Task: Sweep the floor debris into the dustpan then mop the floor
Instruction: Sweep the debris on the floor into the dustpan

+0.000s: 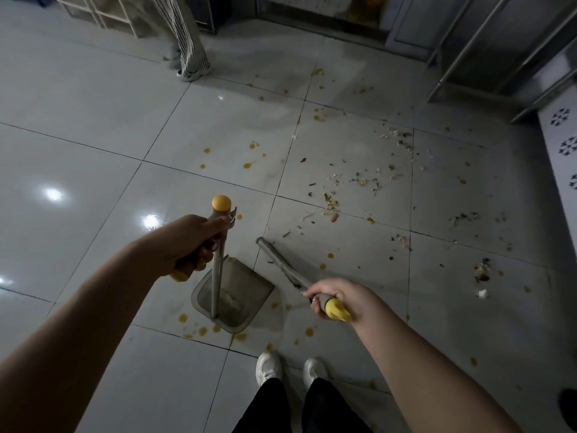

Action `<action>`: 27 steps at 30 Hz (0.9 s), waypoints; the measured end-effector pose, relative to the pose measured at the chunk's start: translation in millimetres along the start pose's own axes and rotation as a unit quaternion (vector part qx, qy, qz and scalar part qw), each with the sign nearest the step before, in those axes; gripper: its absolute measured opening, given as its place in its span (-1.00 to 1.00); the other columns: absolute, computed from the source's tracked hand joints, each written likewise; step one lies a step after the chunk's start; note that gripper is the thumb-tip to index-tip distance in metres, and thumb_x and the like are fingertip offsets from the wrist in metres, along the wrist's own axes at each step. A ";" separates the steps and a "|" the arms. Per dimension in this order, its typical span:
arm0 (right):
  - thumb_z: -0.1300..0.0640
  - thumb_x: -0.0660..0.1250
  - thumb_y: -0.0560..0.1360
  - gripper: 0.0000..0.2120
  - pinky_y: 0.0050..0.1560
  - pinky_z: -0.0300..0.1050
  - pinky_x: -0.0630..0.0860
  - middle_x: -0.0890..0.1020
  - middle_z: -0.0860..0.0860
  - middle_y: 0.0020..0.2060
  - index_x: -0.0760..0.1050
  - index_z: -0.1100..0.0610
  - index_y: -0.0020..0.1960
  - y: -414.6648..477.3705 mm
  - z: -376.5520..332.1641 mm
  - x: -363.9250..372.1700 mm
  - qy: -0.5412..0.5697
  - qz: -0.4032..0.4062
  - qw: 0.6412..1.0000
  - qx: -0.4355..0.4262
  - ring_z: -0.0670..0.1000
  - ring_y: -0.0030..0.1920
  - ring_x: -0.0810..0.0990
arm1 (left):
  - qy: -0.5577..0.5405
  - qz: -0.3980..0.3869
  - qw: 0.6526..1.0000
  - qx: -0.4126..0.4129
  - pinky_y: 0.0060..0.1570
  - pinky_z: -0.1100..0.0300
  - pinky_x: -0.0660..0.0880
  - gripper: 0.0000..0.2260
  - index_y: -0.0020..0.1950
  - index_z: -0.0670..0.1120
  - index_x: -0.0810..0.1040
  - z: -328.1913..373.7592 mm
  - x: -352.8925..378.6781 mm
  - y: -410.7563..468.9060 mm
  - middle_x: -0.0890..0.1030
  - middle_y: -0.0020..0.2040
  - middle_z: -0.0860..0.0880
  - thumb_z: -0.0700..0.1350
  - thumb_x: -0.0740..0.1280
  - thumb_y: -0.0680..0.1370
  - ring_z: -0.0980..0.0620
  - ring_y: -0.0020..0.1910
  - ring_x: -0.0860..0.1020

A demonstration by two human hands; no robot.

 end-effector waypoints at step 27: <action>0.20 0.34 0.53 -0.81 -0.68 -0.34 0.38 0.42 0.13 -0.29 0.33 0.23 -0.07 -97.6 -115.7 -330.2 0.117 0.107 0.977 -0.145 -0.09 -0.72 0.38 | 0.061 -0.024 0.995 0.080 -0.61 0.31 0.26 -0.71 -0.09 -0.17 0.40 247.3 222.2 74.4 0.34 -0.49 0.00 0.06 0.22 0.58 0.14 -0.61 0.25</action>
Point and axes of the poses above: each hand's wrist, its own y-axis towards the middle knuckle, its own x-axis out of the palm, z = x × y, the point moved 9 cm from there along y, towards the middle knuckle
